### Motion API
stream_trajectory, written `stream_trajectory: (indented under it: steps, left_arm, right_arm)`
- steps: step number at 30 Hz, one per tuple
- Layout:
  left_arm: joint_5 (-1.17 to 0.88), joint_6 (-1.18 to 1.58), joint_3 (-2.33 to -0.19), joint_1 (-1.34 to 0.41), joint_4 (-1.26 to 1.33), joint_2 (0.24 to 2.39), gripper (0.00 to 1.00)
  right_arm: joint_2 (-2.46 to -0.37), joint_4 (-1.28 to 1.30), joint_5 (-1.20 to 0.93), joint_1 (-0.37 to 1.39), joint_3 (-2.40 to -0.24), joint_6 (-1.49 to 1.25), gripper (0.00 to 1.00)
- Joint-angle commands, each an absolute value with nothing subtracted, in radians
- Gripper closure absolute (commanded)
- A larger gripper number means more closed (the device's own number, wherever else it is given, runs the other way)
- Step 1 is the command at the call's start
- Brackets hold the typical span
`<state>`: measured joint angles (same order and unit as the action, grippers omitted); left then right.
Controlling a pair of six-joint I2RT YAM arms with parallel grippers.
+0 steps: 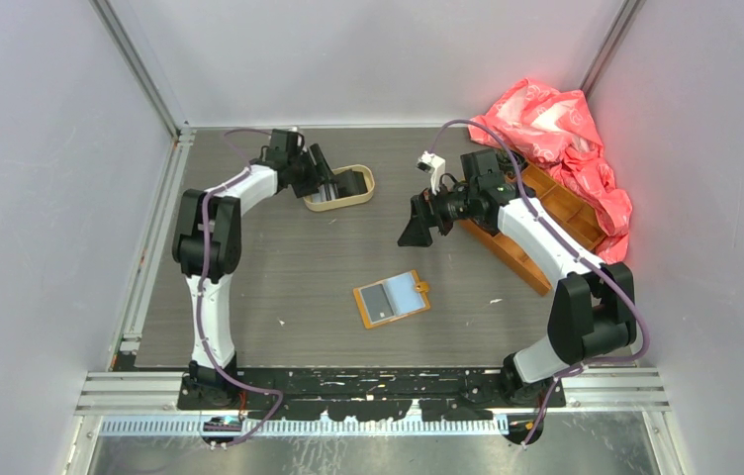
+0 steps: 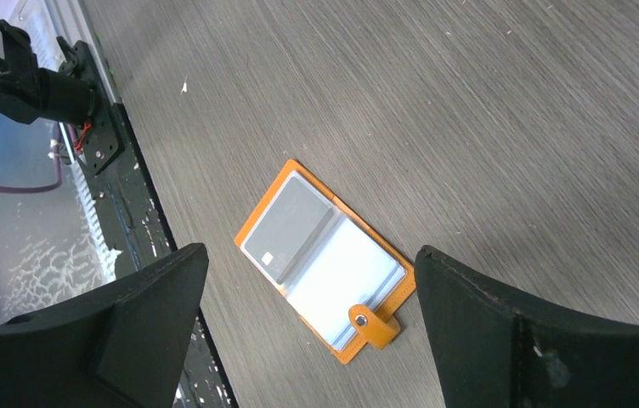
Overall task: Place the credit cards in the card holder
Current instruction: Pick up the credit card from the storage box.
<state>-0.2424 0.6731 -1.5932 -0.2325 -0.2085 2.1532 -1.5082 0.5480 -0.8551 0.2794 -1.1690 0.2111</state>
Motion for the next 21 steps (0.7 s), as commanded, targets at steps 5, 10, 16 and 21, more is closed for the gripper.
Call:
stream_trajectory:
  steps: [5,10,16,21]
  left_arm:
    - [-0.222,0.693,-1.647,-0.245,-0.217,2.185,0.34]
    - [-0.275,0.731,-1.641,-0.245,-0.185,2.172,0.37]
    - [-0.350,0.813,-1.586,-0.244,-0.084,2.117,0.43]
    - [-0.405,0.880,-1.566,-0.244,-0.006,2.107,0.48]
  right_arm:
    - [-1.501,0.531,-0.900,0.276,-1.207,0.224,0.04]
    - [-1.495,0.531,-0.904,0.276,-1.206,0.222,0.04]
    - [-1.496,0.529,-0.908,0.276,-1.204,0.222,0.04]
    - [-1.494,0.528,-0.910,0.276,-1.203,0.222,0.04]
